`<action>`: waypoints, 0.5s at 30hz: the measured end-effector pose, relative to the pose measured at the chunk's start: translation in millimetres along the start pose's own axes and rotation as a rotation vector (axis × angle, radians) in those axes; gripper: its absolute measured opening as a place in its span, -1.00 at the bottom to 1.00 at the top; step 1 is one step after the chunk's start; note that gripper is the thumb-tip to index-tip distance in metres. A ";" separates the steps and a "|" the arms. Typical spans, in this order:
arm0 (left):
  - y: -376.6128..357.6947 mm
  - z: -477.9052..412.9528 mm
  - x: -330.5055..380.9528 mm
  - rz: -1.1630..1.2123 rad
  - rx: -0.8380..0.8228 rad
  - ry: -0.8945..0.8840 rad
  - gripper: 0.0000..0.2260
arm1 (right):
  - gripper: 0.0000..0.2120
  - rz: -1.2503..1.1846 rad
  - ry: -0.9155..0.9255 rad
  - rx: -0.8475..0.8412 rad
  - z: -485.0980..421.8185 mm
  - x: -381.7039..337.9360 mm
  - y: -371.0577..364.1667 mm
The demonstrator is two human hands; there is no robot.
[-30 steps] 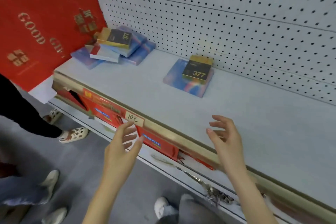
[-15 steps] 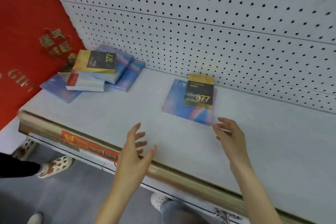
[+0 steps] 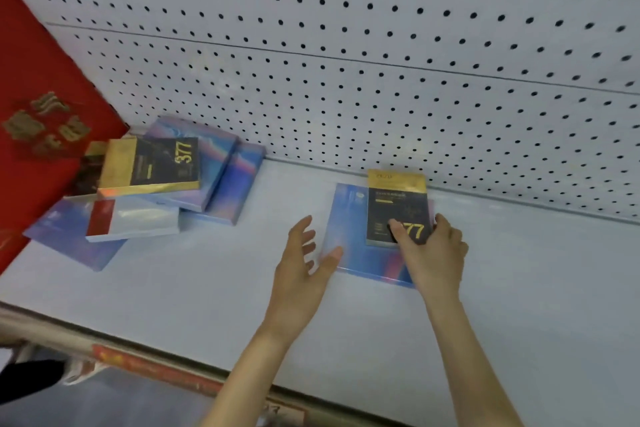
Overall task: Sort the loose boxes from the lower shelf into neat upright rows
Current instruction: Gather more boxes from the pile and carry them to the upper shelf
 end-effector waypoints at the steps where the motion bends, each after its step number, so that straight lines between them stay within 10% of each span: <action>1: -4.4 -5.4 2.2 0.005 -0.041 0.019 -0.44 | -0.22 0.026 -0.006 0.009 -1.3 -4.2 -1.2; 10: -6.4 21.9 -22.3 0.152 -0.213 0.173 -0.02 | -0.37 -0.056 -0.005 0.047 41.9 -3.2 -5.6; 15: 12.1 50.9 -27.4 0.243 -0.284 0.178 -0.35 | -0.29 -0.234 -0.088 0.151 110.8 -3.3 -9.9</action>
Point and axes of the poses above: each hand's wrist, its own z-axis away from the middle knuckle, its own y-axis out of the back of the hand, x = y × z, the point moved 4 cm from there along -z, towards the middle knuckle, and after that the axes turned 15 degrees about y, right-handed, at the moved point
